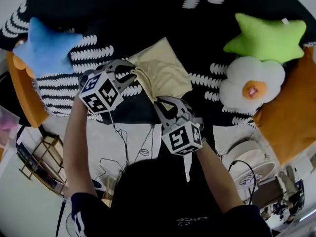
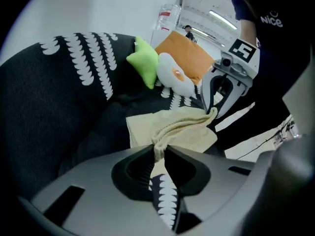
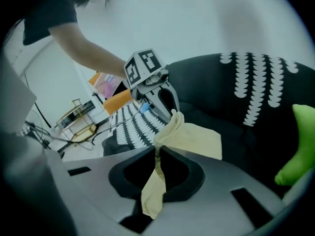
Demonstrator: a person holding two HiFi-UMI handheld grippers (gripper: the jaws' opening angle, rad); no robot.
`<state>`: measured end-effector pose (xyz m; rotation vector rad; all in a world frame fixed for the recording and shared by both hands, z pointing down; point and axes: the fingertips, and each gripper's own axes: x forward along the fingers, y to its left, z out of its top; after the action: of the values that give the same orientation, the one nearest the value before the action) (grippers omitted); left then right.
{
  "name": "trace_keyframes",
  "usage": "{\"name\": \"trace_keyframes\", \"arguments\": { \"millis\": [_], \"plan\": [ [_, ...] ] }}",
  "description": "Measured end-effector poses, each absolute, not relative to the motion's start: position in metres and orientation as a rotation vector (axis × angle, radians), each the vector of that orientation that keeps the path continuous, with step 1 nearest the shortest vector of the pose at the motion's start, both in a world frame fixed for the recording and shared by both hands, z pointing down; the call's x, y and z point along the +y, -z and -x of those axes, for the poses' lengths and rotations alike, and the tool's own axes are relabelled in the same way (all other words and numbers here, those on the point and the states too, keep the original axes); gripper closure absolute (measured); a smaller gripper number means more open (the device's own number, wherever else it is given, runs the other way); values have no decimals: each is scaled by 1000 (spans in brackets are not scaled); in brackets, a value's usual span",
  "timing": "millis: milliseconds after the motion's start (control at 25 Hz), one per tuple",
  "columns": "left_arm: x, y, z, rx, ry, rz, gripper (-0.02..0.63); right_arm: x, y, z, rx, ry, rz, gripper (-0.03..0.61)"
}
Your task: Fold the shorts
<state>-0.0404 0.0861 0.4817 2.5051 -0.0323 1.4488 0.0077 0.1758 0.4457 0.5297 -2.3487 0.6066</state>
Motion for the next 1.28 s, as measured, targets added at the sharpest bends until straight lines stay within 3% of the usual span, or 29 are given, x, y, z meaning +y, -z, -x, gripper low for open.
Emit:
{"name": "trace_keyframes", "arguments": {
  "millis": [320,640,720,800,960,1280],
  "plan": [
    [124,-550,78,-85,-1564,-2507,541,225,-523,39,-2186,-345,-210,534],
    [139,-559,97,-237,-1389,-2366,475,251,-561,53,-2044,-354,-12,528],
    [146,-560,105,-204,-1415,-2337,452,265,-568,52,-1998,-442,59,486],
    [150,-563,117,-172,-1465,-2290,372,280,-574,49,-1948,-539,122,347],
    [129,-552,130,-321,-1359,-2216,302,287,-558,57,-2004,-598,150,245],
    [78,-517,97,-638,-1048,-2150,275,272,-497,49,-2171,-728,-54,225]
  ]
}}
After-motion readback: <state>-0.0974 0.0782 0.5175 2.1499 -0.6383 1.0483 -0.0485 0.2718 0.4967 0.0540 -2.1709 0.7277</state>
